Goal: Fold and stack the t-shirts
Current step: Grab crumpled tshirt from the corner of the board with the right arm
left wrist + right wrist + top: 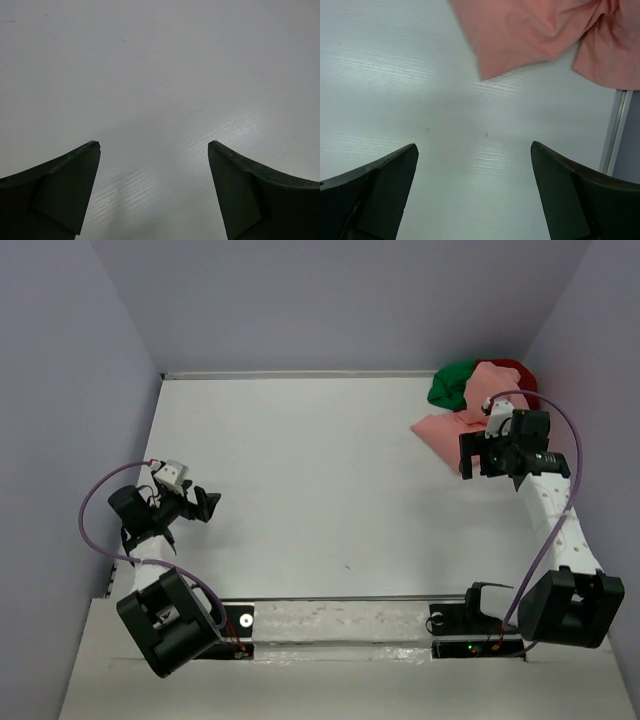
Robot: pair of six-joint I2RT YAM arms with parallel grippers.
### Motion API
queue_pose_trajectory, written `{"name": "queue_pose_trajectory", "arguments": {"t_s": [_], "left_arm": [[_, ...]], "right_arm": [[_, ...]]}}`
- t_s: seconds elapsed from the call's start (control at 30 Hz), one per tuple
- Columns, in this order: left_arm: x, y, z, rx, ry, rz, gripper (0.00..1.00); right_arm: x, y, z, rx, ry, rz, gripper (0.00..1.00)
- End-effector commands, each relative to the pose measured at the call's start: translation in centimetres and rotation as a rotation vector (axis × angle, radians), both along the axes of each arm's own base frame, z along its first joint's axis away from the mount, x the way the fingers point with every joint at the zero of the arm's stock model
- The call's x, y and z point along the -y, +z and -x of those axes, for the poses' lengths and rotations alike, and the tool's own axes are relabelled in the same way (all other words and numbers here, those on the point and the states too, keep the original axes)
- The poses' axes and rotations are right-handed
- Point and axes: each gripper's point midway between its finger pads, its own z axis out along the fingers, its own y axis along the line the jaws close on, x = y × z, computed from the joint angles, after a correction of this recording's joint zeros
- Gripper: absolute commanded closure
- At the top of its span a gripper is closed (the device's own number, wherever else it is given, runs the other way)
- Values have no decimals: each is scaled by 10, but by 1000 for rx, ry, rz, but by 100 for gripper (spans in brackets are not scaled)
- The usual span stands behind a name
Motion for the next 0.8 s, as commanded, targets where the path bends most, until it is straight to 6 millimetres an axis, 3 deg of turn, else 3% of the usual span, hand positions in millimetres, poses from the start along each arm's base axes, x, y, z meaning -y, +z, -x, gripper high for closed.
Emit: {"name": "queue_pose_trajectory", "arguments": {"t_s": [0.0,0.1,0.23,0.37,0.53,0.6,0.67,0.77], "left_arm": [[0,20,-6,68,-42,-37,1],[1,19,-6,66,-44,-37,1],[1,19,-6,66,-48,-37,1],[1,17,-7,53,-46,-29,1],[0,16,-9,44,-49,-27,1],[1,15,-8,46,-51,-29,1],[1,15,-8,46,-50,-29,1],[1,14,-8,43,-53,-27,1]], "right_arm": [[-13,18,-1,121,92,-23,0],[-20,-1,2,94,173,-19,0],[-17,-35,-11,-51,158,-54,0],[-13,-67,-45,-135,164,-69,5],[-1,-81,-80,-162,151,-35,10],[2,-85,-94,-166,148,-37,14],[3,-88,-100,-174,142,-35,31],[7,-93,-112,-184,134,-30,38]]}}
